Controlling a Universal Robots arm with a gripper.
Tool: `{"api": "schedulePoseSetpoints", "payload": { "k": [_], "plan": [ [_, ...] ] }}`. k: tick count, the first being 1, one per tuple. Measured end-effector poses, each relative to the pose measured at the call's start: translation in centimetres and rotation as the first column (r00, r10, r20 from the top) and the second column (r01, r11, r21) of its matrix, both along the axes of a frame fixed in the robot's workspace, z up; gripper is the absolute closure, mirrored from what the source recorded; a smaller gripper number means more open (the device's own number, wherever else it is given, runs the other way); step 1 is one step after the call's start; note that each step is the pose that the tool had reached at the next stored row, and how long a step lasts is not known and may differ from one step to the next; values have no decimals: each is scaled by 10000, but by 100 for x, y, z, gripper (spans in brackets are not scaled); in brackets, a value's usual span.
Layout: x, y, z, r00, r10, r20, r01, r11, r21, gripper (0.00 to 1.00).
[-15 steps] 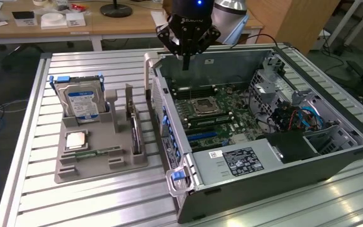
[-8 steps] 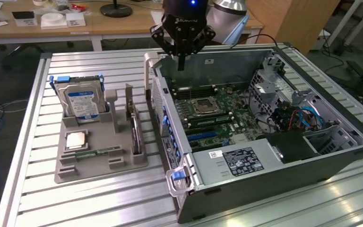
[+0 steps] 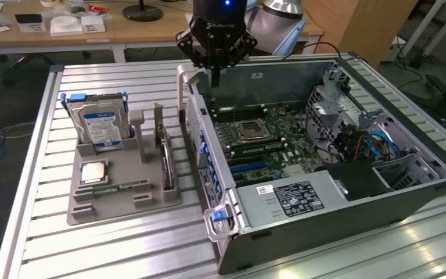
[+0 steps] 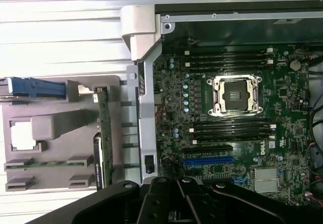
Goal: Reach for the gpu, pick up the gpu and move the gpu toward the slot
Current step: 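Reach for the gpu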
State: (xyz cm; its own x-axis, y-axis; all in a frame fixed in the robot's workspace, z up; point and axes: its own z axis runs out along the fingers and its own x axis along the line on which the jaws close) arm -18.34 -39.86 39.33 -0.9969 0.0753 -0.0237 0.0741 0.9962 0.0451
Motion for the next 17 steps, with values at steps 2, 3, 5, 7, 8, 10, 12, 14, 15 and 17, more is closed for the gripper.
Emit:
{"api": "schedulePoseSetpoints", "payload": {
  "k": [2,3,5,7,8,10,12,14,15,17],
  "plan": [
    [-38,1,0,10000,0,-1,0,10000,-1,89],
    [-60,2,0,10000,0,0,0,10000,0,89],
    [-108,5,0,10000,-2,-1,2,10000,-1,89],
    [-156,8,0,10000,-3,0,3,10000,0,89],
    [-179,9,0,10000,-3,0,3,10000,0,89],
    [-226,12,0,10000,-4,0,4,10000,-1,89],
    [-286,16,0,10000,-6,1,6,10000,0,89],
    [-348,20,0,10000,-7,2,7,10000,0,89],
    [-377,22,-1,10000,-5,3,5,10000,0,89],
    [-436,25,-1,10000,-5,3,5,10000,-1,89]
  ]
}}
